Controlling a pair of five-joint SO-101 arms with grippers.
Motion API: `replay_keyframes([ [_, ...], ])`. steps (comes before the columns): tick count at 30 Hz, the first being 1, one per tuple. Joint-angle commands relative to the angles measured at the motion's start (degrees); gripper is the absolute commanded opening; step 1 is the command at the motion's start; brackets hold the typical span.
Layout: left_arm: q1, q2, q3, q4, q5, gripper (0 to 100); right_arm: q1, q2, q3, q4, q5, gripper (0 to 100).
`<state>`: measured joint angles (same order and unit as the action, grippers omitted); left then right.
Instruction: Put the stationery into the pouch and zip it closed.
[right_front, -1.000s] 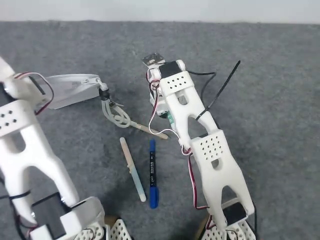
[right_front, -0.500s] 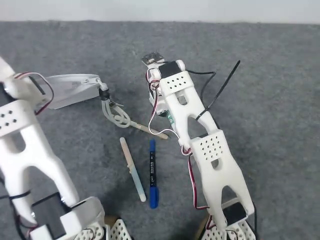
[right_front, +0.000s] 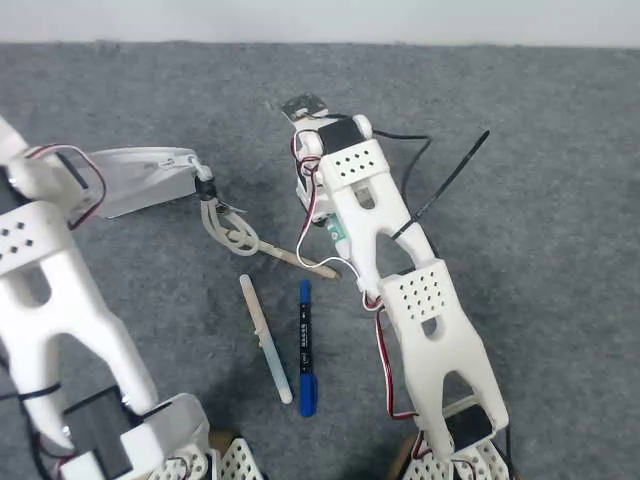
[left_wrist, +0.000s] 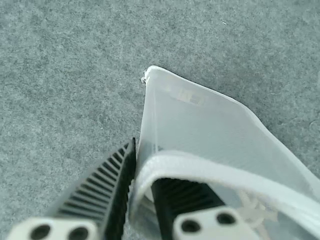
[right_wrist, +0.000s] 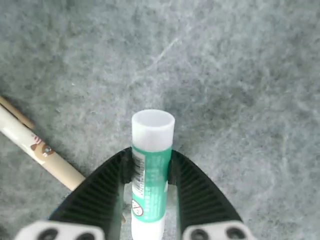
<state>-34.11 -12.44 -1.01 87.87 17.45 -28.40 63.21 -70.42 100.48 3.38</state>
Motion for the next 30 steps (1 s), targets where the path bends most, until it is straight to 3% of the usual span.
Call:
replay_keyframes([
  [1, 0.0, -0.7, -0.3, -1.7, 1.2, 1, -0.1, -8.0, -2.6, 2.8, 0.6, 0.6],
  [12, 0.5, -0.7, -0.3, -1.7, 1.2, 1, -3.2, -33.3, 24.0, 2.3, 0.3, 0.6],
  [21, 4.7, -3.3, 0.0, 0.5, 1.1, 1, -4.8, -51.6, 36.2, 1.9, 0.1, 0.6],
  [26, 9.4, -8.4, 2.1, 1.5, 0.9, 1, -4.8, -59.7, 41.3, 0.2, -6.9, 0.6],
  [30, 12.1, -9.7, 3.6, 1.0, 0.9, 1, -4.9, -66.0, 46.1, -2.0, -7.1, 0.6],
])
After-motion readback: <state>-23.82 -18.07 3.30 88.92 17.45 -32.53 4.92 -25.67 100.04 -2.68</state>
